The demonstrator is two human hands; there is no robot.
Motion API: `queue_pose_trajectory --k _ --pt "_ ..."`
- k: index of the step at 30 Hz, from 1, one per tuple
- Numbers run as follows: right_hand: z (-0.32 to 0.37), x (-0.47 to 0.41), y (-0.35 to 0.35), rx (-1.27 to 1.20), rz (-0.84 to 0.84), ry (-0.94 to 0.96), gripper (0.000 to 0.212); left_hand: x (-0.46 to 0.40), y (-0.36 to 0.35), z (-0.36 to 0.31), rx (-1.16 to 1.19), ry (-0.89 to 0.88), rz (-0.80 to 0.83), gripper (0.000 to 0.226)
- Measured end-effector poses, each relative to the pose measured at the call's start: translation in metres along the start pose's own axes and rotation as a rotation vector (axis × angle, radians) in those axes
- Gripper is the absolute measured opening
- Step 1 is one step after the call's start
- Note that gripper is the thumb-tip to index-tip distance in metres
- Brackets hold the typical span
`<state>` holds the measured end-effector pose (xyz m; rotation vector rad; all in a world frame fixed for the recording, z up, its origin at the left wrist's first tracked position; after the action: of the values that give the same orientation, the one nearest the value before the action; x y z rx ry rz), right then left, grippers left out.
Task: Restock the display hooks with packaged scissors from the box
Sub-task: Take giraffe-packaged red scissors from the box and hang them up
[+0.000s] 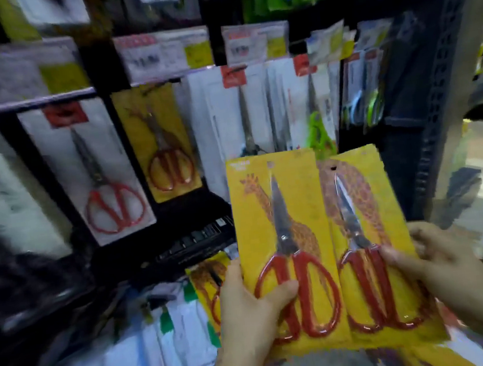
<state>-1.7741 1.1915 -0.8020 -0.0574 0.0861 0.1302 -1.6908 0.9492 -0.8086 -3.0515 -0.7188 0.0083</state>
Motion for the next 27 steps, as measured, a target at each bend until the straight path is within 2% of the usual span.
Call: queue_pose_trajectory --k 3,5,6,9,11,13,15,18,27 --pt "-0.003 -0.003 -0.077 -0.091 0.132 -0.014 0.037 0.000 0.060 -0.020 -0.035 -0.028 -0.093 0.039" --pt "-0.010 -0.005 -0.119 -0.098 0.182 -0.024 0.059 0.000 0.097 -0.029 -0.067 -0.039 -0.168 0.036" --pt "-0.013 -0.005 -0.138 -0.116 0.202 -0.032 0.060 -0.001 0.114 -0.031 -0.073 -0.042 -0.204 0.035" --pt "-0.011 -0.011 -0.180 -0.148 0.225 -0.029 0.018 -0.003 0.152 -0.040 -0.116 -0.083 -0.281 0.032" --pt "0.003 -0.017 -0.202 -0.187 0.225 0.014 0.012 -0.005 0.170 -0.048 -0.162 -0.124 -0.329 0.032" --pt "0.022 -0.023 -0.222 -0.237 0.242 0.054 0.018 -0.008 0.180 -0.053 -0.175 -0.142 -0.349 0.032" --pt "0.036 -0.030 -0.239 -0.294 0.254 0.075 0.028 -0.011 0.184 -0.054 -0.152 -0.139 -0.343 0.032" --pt "0.053 -0.041 -0.252 -0.323 0.202 0.138 0.013 -0.015 0.185 -0.052 -0.119 -0.143 -0.310 0.031" --pt "0.085 -0.058 -0.254 -0.374 0.202 0.261 0.015 -0.024 0.175 -0.059 -0.084 -0.156 -0.278 0.031"
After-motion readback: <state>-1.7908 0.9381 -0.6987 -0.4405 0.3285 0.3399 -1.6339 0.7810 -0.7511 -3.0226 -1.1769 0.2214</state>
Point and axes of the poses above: each hand's wrist, its own x-axis away from the middle knuckle, its own y-axis out of the back of the hand, z = x × y, the point moved 10 cm from there along -x, towards the middle knuckle, and after that the axes turned 4 degrees about -x, right-handed, at the moved point
